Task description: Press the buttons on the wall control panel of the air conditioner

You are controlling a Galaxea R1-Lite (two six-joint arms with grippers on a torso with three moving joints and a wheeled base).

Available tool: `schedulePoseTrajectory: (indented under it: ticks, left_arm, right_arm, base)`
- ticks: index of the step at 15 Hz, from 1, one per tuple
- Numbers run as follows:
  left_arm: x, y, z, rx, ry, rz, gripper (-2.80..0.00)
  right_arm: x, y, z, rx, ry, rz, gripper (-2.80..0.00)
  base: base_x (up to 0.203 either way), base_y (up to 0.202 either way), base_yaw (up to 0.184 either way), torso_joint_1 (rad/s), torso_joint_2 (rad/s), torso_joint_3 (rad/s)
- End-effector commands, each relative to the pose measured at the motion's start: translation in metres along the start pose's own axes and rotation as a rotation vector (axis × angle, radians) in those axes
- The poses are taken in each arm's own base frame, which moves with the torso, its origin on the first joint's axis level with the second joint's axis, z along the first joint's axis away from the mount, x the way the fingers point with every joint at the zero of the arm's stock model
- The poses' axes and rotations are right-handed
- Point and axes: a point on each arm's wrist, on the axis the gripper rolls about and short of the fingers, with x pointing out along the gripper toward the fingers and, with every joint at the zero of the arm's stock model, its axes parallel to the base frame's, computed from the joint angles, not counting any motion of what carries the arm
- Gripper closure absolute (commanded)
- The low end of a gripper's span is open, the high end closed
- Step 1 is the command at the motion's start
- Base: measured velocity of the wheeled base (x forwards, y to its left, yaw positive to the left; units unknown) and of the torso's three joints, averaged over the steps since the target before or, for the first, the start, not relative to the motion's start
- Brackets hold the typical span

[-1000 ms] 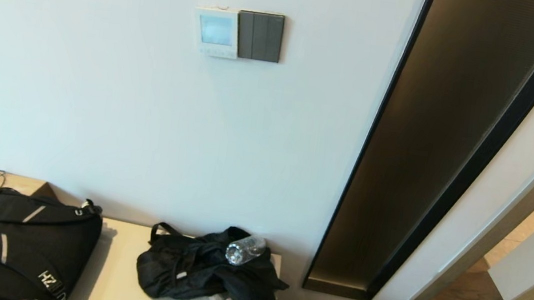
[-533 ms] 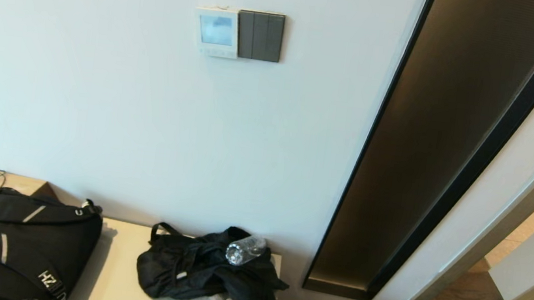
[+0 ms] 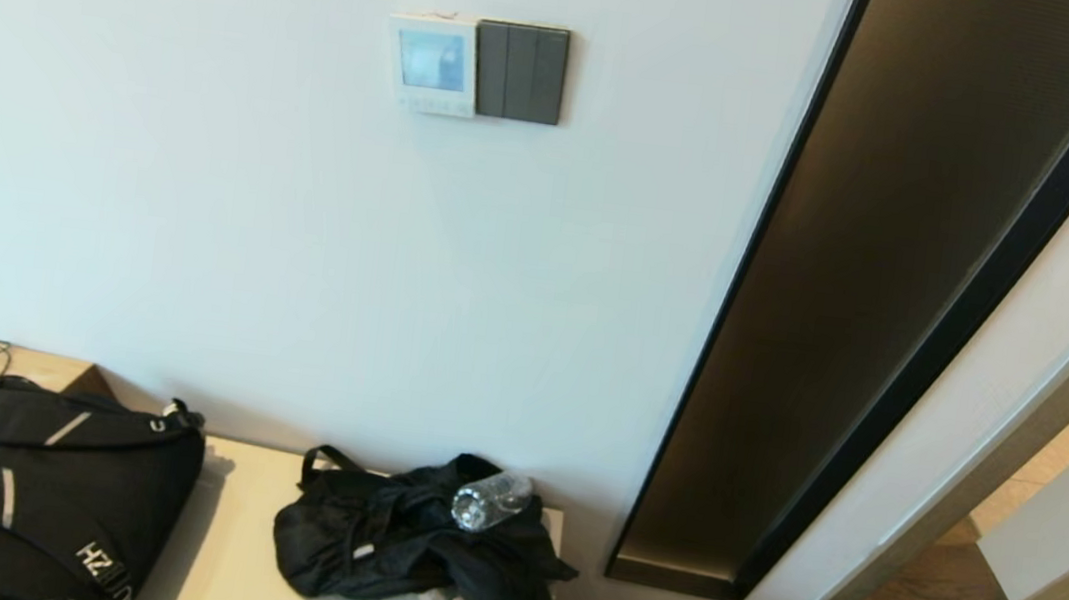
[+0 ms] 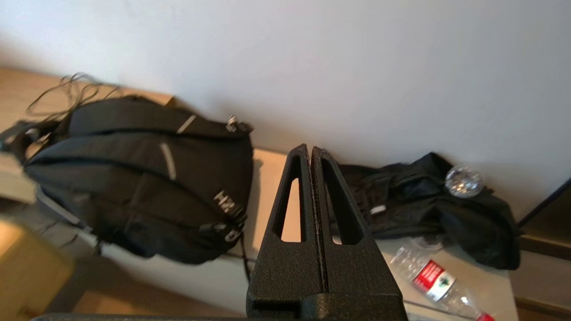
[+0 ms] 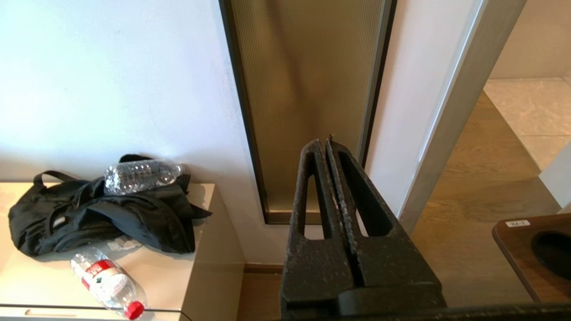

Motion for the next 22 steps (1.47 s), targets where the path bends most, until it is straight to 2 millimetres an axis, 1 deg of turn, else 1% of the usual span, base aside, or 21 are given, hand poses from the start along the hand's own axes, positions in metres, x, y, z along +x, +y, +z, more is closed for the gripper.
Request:
schedulePoseTrajectory:
  ticks: [1, 5, 22]
  left_arm:
    - [0.0071, -0.0017, -0.0147, 0.008, 0.016, -0.035, 0.00]
    - [0.0092, -0.0038, -0.0180, -0.008, 0.006, -0.116, 0.00]
    - [0.0089, -0.0036, -0.0195, -0.049, 0.033, -0.109, 0.00]
  right_arm:
    - [0.0001, 0.0000, -0.0004, 0.000, 0.001, 0.001, 0.00]
    - [0.0000, 0.0000, 0.0000, 0.000, 0.000, 0.000, 0.00]
    - [0.0001, 0.0000, -0.0004, -0.002, 0.001, 0.000, 0.00]
  base:
    - [0.000, 0.000, 0.000, 0.000, 0.00, 0.000]
    - [0.000, 0.000, 0.000, 0.000, 0.00, 0.000]
    - [0.000, 0.000, 0.000, 0.000, 0.00, 0.000]
